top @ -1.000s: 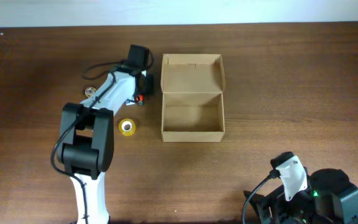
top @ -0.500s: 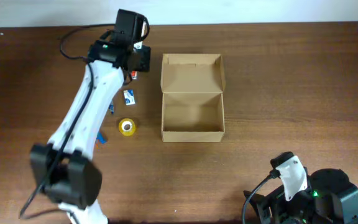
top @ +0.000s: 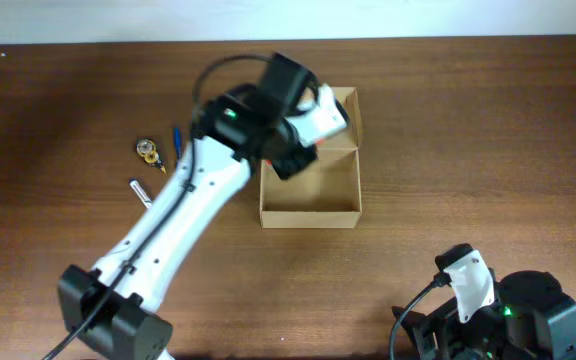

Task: Pack container
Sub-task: 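Carry the red stapler into the box and release it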

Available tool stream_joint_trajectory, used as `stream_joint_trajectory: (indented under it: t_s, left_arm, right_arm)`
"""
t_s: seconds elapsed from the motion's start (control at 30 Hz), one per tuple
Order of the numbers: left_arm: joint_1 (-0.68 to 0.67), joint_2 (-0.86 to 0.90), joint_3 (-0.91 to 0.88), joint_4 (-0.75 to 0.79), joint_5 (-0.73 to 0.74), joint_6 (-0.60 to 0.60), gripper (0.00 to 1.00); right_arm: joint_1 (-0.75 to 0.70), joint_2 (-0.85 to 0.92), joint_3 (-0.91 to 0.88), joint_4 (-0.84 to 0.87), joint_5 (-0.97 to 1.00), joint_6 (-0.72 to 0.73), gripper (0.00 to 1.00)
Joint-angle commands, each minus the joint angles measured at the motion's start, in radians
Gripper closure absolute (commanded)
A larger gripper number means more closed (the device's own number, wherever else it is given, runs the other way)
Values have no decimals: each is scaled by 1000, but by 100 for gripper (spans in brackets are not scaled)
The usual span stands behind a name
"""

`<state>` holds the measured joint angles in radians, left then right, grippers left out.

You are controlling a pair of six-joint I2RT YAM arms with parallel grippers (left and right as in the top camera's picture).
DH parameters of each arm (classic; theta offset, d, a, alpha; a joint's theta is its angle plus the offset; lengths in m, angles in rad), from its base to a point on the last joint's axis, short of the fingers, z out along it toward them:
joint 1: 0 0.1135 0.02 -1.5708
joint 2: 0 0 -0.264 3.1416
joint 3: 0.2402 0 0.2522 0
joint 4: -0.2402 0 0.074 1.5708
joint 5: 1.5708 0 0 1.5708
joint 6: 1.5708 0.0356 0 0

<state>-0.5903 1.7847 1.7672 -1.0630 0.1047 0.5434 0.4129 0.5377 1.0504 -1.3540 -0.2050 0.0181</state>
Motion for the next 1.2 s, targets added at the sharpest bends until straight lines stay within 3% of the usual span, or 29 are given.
stream_joint_trajectory:
  t_s: [0.0,0.3,0.83,0.87,0.97,1.0,1.17]
  left_arm:
    - [-24,45,-52,1,38,189,98]
    - [-29,171,-80,22,38,283,98]
    - [-29,323,-80,14,26,289,97]
    - [-29,323,-80,11,26,289,91]
    - [-29,323,-80,4,13,288,35]
    - [-29,323,-80,1,4,288,31]
    - [-29,322,-62,-20,-32,263,31]
  right_arm:
    - [-1,-2,0,3,-10,-6,1]
    - [-1,-2,0,3,-10,-6,1]
    - [-1,-2,0,3,-10,-6,1]
    - [-1,-2,0,3,-10,-6,1]
    - [-1,-2,0,3,-10,-6,1]
    - [-1,-2,0,3,-10,-6,1]
    - [-1,-2,0,3,-10,-6,1]
